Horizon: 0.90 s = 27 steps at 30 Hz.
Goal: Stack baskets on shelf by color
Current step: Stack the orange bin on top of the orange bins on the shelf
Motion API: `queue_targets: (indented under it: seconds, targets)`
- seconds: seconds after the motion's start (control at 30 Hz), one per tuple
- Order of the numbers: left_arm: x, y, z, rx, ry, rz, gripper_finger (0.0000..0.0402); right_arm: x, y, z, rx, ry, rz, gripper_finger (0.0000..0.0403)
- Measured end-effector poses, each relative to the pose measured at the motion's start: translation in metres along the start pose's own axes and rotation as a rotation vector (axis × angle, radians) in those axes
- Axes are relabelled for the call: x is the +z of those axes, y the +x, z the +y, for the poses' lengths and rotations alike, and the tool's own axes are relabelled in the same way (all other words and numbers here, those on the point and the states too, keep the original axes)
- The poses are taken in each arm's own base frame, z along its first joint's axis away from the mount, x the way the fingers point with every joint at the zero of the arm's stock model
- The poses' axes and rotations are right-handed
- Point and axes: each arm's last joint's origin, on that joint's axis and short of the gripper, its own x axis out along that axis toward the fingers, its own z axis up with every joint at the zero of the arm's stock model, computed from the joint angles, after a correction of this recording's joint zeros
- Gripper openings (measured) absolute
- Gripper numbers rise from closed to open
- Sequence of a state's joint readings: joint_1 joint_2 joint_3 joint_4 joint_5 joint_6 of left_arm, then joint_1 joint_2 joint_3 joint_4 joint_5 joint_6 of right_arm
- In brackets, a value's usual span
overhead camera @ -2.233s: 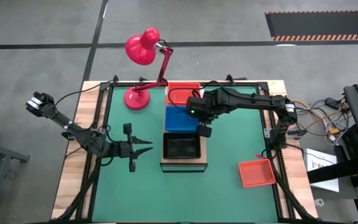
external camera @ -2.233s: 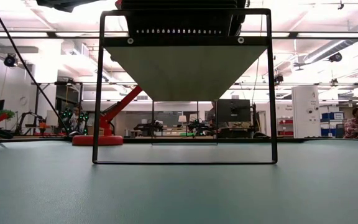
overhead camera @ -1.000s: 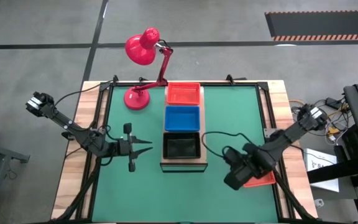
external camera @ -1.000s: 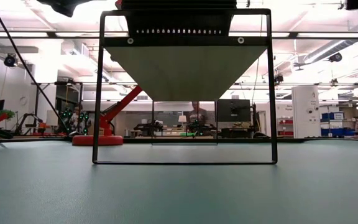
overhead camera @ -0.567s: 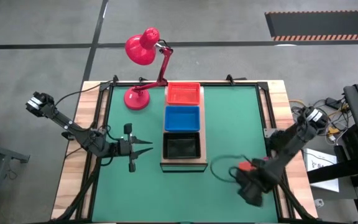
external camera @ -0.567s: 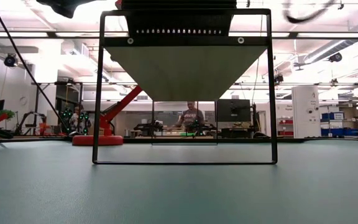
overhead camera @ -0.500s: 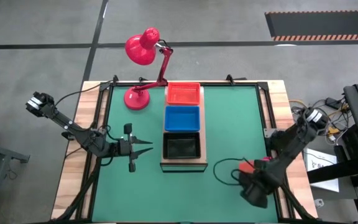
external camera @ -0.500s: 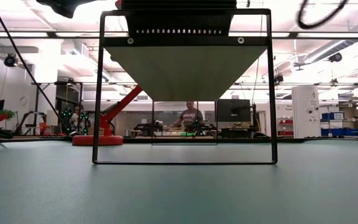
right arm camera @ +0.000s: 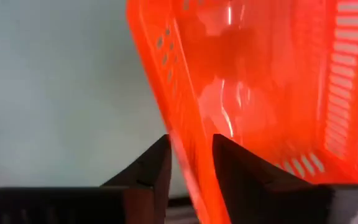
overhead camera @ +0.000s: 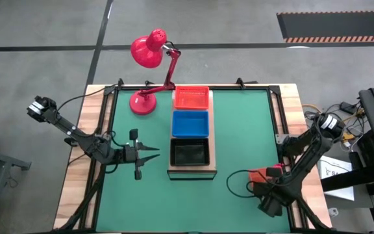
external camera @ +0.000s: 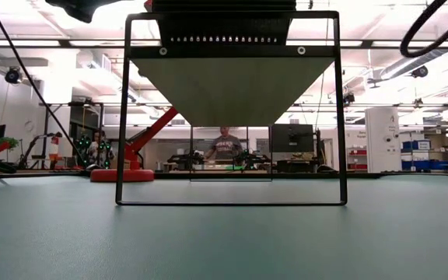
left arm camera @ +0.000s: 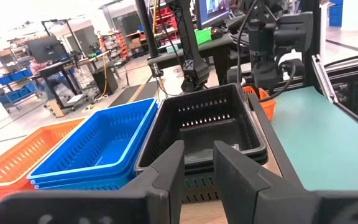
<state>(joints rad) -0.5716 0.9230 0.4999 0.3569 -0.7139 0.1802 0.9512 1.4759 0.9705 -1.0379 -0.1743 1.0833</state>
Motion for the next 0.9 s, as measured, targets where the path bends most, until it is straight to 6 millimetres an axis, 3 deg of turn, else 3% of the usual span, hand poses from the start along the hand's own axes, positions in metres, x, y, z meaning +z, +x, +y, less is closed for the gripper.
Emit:
queue_targets:
  seconds: [0.23,0.4,0.63,0.9]
  targets:
    - [0.000,0.000,0.000,0.000,-0.014,0.000,0.0070,0.004,0.003,0.000,-0.001,0.008,-0.037,0.0020]
    - [0.000,0.000,0.000,0.000,-0.016,0.000,0.0070,0.012,-0.019,-0.005,-0.073,0.151,-0.117,0.0010]
    - [0.000,0.000,0.000,0.000,-0.016,0.001,0.0070,0.025,-0.074,-0.024,-0.215,0.252,-0.227,0.0009]
    - [0.000,0.000,0.000,0.000,-0.016,0.000,0.0070,0.054,-0.146,-0.067,-0.278,0.266,-0.424,0.0009]
